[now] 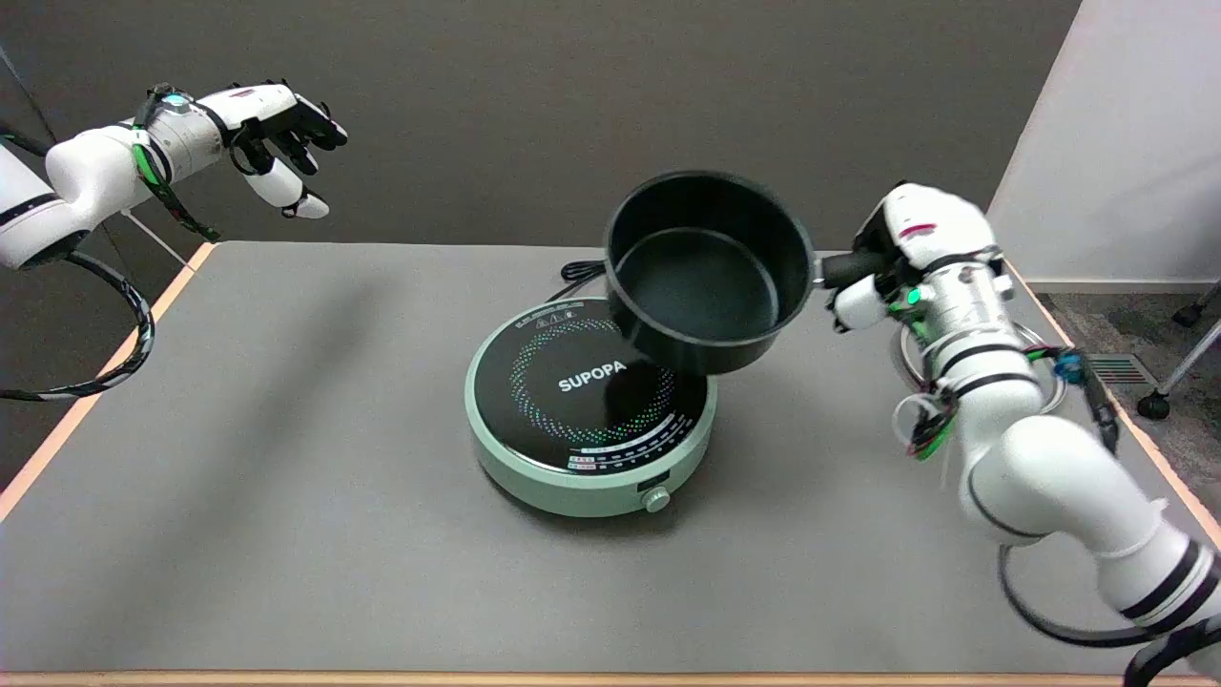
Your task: Place the pot onto the table.
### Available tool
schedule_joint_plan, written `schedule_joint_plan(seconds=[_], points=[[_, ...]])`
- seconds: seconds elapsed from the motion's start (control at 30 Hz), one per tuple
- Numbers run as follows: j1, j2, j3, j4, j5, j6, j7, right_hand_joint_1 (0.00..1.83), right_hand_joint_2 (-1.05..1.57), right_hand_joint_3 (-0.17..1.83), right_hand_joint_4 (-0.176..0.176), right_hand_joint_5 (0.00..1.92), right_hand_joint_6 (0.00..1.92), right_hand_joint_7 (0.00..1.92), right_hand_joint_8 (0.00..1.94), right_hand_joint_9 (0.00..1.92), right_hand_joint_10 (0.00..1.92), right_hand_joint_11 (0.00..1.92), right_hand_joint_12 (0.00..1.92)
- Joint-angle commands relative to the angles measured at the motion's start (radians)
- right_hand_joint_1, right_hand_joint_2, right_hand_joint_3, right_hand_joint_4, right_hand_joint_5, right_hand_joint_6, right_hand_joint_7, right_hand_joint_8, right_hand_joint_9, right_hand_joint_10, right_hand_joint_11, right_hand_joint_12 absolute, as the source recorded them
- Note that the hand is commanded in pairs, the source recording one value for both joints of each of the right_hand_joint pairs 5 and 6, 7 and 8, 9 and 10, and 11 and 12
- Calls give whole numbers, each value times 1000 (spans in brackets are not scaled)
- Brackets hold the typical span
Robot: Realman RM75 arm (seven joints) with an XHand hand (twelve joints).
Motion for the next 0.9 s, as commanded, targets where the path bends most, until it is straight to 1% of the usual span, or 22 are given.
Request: schedule_joint_plan(seconds=[0.03, 0.2, 0.5, 0.6, 0.9], points=[[-101, 215, 152, 6, 118, 81, 46, 1215, 310, 1833, -129, 1598, 1598, 1598, 1598, 1598, 1598, 1598, 1598], [-236, 179, 274, 14, 110, 78, 46, 1215, 305, 1833, -129, 1598, 1598, 1598, 1598, 1598, 1598, 1598, 1598], [-396, 115, 362, 14, 103, 84, 67, 1220, 257, 1833, -130, 1593, 1593, 1593, 1593, 1593, 1593, 1593, 1593], [-425, 101, 373, 14, 95, 84, 81, 1220, 252, 1833, -130, 1590, 1590, 1590, 1590, 1590, 1590, 1590, 1590], [-424, 102, 352, 5, 127, 77, 92, 1224, 236, 1833, -131, 1585, 1585, 1585, 1585, 1585, 1585, 1585, 1585]])
